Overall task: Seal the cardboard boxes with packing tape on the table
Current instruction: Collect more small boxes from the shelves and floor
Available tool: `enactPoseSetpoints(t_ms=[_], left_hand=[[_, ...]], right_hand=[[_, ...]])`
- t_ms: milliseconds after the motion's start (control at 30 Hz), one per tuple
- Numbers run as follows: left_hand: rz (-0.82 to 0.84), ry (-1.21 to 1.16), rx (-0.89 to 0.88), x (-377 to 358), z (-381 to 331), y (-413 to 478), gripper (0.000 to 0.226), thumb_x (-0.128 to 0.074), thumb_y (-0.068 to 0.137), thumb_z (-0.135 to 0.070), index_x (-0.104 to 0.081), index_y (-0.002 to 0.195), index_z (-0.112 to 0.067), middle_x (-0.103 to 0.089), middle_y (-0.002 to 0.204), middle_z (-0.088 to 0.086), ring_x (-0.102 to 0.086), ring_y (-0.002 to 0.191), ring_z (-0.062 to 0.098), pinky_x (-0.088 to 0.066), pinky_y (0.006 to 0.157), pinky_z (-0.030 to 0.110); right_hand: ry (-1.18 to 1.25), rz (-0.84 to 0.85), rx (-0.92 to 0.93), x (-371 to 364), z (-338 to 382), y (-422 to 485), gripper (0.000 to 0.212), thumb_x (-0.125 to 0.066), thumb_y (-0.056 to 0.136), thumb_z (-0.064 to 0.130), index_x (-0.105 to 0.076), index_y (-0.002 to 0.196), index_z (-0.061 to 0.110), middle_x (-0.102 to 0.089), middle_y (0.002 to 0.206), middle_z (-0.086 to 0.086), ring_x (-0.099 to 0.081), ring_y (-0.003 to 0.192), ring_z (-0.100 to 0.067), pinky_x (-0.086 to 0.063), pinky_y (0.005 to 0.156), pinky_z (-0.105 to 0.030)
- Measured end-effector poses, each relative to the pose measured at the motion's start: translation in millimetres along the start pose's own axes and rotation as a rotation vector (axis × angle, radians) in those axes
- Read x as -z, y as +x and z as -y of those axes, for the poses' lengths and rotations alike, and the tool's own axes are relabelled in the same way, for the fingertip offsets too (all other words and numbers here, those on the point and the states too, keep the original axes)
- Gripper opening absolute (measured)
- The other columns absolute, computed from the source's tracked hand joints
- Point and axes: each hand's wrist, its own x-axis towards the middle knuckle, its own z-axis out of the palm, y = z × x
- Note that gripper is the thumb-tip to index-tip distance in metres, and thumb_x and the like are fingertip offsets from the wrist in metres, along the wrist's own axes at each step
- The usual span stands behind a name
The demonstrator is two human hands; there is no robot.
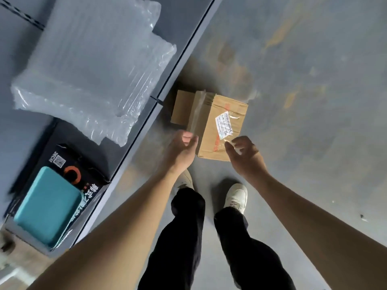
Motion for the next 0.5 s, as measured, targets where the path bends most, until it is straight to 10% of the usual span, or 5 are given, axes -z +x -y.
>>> enactPoseSetpoints(t_ms=[267, 500], left_hand=[[0.097, 0.125, 0.144, -45.2, 43.7, 121.1, 0.084, -0.048, 0.087, -0.073, -0.033, 0.15, -0.019, -0.038, 0.153, 0.01, -0.045, 0.134, 0.028, -0.041, 0.108, 0.044], [0.132, 0.062, 0.279, -69.1, 62.6, 167.5, 0.103, -0.031, 0.069, -0.095, -0.037, 0.146, -0.026, -0.049, 0.142, 0.001, -0.048, 0.126, 0.025, -0.037, 0.106, 0.048]], right_hand=[[-0.074, 0.049, -0.144, -58.7, -43.9, 110.1, 0.081, -0.051, 0.089, 0.067, -0.026, 0.15, 0.02, -0.031, 0.154, -0.01, -0.025, 0.143, -0.032, -0.029, 0.113, -0.045], [0.085, -0.008, -0.248, -91.8, -73.5, 157.1, 0.128, -0.055, 0.055, 0.093, -0.006, 0.154, 0.028, -0.022, 0.152, -0.007, -0.022, 0.144, -0.035, -0.031, 0.115, -0.056]])
